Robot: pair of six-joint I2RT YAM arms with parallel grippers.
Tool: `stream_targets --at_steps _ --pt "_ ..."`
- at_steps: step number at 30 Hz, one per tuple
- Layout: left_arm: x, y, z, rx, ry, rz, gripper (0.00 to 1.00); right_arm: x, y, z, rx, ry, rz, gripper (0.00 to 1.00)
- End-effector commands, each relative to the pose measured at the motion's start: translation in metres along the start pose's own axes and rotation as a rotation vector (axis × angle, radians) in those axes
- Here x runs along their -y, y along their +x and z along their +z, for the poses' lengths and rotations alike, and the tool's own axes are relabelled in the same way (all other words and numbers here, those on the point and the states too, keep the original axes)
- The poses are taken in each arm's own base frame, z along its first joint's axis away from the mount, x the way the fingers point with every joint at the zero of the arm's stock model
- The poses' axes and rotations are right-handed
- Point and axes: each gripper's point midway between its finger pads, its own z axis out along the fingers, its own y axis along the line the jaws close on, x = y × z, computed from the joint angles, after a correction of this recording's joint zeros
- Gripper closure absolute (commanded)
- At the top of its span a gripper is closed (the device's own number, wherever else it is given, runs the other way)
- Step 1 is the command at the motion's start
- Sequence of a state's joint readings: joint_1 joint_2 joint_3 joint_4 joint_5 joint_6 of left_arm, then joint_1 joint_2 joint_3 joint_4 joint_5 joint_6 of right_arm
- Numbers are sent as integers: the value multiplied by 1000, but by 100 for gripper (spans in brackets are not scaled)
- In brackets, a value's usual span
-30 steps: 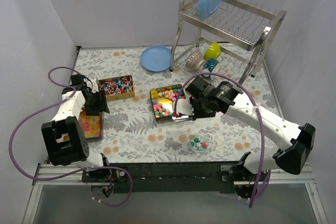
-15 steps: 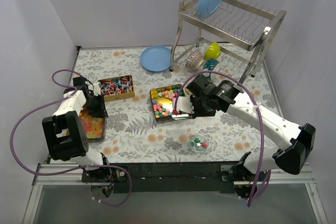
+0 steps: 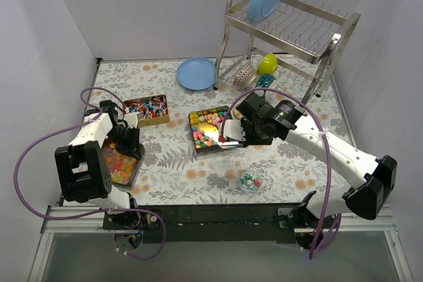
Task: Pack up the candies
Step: Move the storage box to the center of the board.
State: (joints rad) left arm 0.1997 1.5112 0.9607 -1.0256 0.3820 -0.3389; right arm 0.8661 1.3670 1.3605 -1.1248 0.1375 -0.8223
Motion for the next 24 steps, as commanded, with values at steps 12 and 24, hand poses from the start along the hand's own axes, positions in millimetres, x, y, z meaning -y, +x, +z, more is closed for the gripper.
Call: stream_targets --at_steps 12,24 --pt "131 26 26 -115 236 556 100 -4 26 -6 -18 49 40 99" --pt "148 13 51 -193 195 932 100 -2 55 -10 -38 86 141 99"
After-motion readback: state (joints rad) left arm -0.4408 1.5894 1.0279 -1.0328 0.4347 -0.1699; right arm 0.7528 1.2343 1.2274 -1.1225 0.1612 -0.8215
